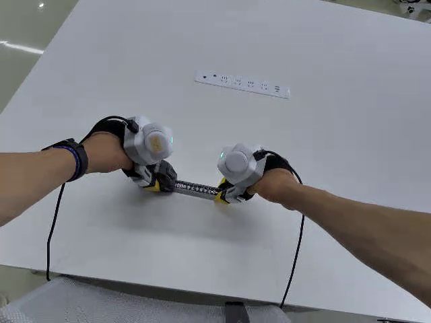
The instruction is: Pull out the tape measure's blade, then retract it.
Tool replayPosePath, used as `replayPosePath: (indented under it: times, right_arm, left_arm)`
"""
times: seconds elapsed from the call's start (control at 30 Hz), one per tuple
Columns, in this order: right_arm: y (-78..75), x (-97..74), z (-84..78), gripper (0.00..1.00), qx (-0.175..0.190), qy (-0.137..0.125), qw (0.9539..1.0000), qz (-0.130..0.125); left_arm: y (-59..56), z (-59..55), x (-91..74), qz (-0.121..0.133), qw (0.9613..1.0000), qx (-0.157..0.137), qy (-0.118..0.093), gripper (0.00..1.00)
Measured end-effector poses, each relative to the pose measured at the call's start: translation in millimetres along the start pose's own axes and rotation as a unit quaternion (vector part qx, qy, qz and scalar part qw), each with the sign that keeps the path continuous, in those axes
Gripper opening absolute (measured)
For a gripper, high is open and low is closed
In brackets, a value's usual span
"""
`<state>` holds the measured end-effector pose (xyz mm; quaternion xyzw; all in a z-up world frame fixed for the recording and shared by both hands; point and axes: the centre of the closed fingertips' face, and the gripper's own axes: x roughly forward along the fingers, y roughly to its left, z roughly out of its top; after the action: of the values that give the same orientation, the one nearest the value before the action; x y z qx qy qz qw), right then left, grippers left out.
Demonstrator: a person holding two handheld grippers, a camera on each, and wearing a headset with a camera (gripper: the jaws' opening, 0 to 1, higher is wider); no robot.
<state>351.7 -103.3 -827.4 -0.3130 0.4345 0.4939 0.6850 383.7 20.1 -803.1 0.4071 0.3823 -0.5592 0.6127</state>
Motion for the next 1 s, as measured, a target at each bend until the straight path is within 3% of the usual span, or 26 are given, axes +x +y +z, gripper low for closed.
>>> replayPosePath:
  times: [0.27, 1.0]
  right_arm:
    - [-6.6, -12.2, -26.2, 0.13, 0.011, 0.004, 0.9999, -0.007]
    - [-14.2, -18.3, -41.2, 0.13, 0.015, 0.005, 0.9998, -0.013]
  left_arm:
    - [1.8, -1.6, -0.7, 0.001, 1.0000, -0.008, -0.004, 0.38]
    - [4.1, -0.6, -1.3, 0.000, 0.9999, -0.017, 0.003, 0.38]
